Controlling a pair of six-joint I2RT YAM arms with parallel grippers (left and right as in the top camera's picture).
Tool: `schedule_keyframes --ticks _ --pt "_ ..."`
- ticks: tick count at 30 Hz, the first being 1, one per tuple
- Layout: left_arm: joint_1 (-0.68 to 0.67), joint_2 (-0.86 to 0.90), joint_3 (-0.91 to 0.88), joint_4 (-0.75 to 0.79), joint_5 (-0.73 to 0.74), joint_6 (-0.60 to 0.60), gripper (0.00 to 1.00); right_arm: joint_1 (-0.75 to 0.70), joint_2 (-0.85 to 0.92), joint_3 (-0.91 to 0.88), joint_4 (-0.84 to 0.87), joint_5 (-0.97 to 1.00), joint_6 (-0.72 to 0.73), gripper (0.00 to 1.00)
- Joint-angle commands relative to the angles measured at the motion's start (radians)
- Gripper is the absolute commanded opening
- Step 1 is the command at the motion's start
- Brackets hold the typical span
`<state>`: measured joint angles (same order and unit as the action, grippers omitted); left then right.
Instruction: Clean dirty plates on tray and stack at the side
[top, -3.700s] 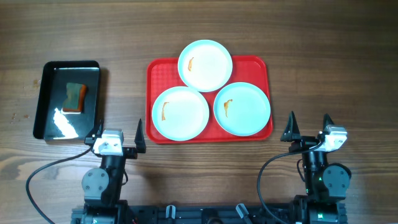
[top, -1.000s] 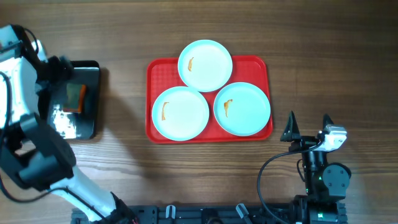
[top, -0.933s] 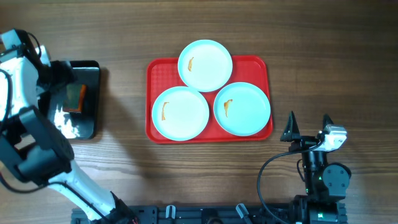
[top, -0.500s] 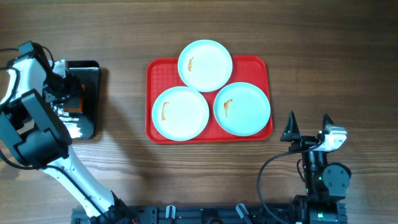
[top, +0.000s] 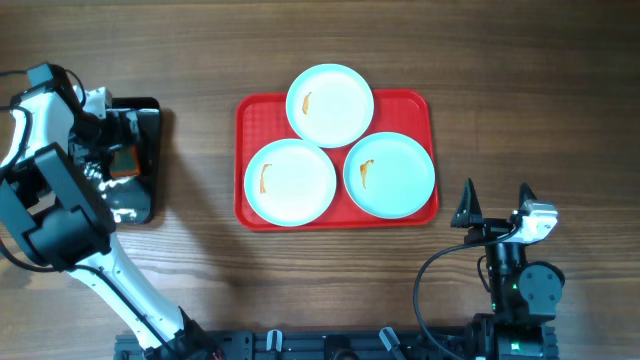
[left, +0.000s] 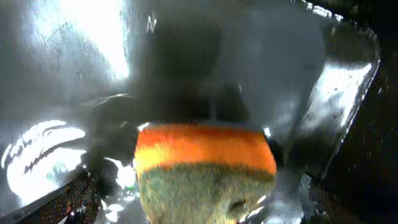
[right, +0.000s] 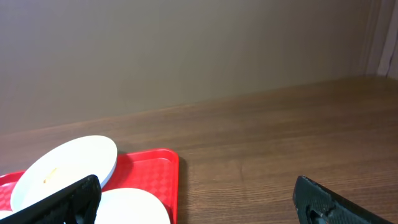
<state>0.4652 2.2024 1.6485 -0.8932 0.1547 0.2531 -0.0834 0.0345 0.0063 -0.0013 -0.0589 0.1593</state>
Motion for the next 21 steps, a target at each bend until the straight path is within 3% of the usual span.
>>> schedule_keyframes --ticks 1,2,6,7,10,12,16,18,21 --pt "0.005 0.035 -0.013 0.036 0.009 0.010 0.90 0.001 -0.005 -0.001 0.003 -0.001 0.004 1.00" --pt "0.005 0.037 -0.013 0.043 0.010 0.010 0.84 0.001 -0.005 -0.001 0.003 -0.001 0.004 1.00" --pt "0.003 0.074 -0.013 0.055 0.013 0.010 0.38 0.001 -0.005 -0.001 0.003 -0.001 0.004 1.00" --pt "0.003 0.082 -0.013 0.053 0.012 0.010 0.06 0.001 -0.005 -0.001 0.003 -0.001 0.004 1.00" --pt "0.003 0.079 -0.011 0.045 -0.037 0.008 0.04 0.001 -0.005 -0.001 0.003 -0.001 0.004 1.00" --pt "0.003 0.070 -0.011 0.031 -0.035 -0.001 1.00 0.001 -0.005 -0.001 0.003 -0.001 0.004 1.00" --pt "0.003 0.067 -0.011 -0.063 -0.036 -0.002 1.00 0.001 -0.005 -0.001 0.003 -0.001 0.004 1.00" --pt "0.003 0.067 -0.011 -0.117 -0.036 -0.002 0.66 0.001 -0.005 -0.001 0.003 -0.001 0.004 1.00" --pt "0.003 0.067 -0.011 -0.175 -0.036 -0.002 0.04 0.001 -0.005 -0.001 0.003 -0.001 0.004 1.00"
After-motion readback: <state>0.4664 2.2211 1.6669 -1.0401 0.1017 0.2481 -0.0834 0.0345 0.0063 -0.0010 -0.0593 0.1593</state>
